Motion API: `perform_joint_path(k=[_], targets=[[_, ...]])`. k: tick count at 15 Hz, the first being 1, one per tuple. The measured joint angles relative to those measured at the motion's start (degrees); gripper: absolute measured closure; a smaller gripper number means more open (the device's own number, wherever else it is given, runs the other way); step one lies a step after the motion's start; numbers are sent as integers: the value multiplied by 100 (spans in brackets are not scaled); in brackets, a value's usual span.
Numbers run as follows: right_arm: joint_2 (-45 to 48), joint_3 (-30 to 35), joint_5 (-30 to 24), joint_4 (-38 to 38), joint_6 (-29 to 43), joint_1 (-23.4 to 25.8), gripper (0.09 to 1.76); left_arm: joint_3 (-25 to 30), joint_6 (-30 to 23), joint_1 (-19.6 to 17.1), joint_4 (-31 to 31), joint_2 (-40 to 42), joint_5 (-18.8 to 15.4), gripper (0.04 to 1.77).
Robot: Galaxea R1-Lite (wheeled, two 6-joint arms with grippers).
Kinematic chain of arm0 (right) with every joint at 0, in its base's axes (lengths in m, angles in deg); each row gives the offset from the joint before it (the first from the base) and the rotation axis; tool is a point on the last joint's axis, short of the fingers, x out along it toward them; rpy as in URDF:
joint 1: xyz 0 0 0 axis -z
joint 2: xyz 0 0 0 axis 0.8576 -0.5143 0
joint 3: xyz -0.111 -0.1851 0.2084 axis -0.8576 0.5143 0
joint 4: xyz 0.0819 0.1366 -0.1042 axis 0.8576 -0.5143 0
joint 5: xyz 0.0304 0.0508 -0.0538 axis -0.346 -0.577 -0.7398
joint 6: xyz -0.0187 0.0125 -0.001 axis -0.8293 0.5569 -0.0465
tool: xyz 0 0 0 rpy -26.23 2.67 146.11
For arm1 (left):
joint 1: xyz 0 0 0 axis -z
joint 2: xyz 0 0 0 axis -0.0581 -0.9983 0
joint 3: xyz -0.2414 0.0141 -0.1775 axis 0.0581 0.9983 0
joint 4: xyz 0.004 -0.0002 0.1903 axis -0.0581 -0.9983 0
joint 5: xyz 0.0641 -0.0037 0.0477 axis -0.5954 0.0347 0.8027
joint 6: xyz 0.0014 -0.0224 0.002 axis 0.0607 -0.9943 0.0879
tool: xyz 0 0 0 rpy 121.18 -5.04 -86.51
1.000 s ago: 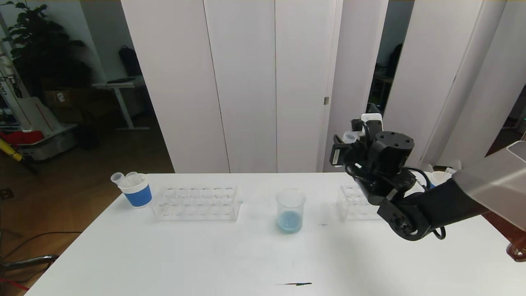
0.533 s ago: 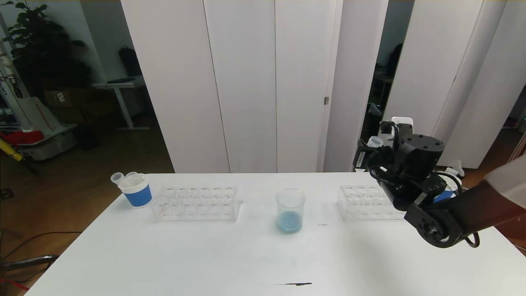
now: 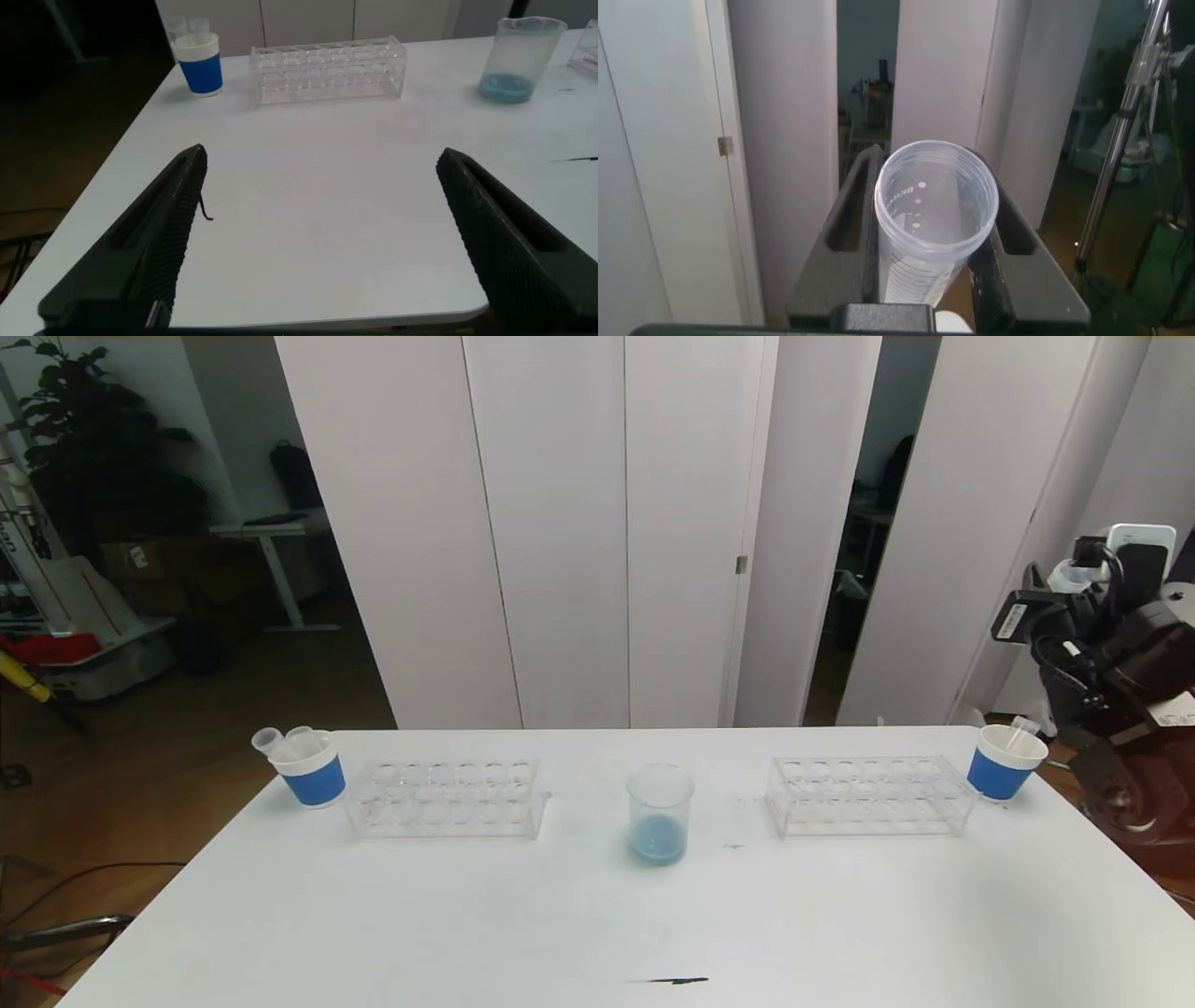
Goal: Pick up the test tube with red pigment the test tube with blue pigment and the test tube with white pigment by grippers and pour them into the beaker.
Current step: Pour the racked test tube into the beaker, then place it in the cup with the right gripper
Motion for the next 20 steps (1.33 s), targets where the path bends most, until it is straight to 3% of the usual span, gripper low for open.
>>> perform_joint_path(k=[2, 4, 17, 20], targets=[[-55, -6, -336, 143, -83, 424, 125, 0, 0, -2, 0, 0, 0, 6], [-183, 24, -341, 132, -38, 618, 125, 0, 0, 0, 0, 0, 0, 6], [-1786, 556, -317, 490, 560, 1293, 125, 0, -2, 0, 0, 0, 0, 6], [-2092, 471, -625, 501, 579, 1480, 125, 0, 0, -2, 0, 0, 2, 6]])
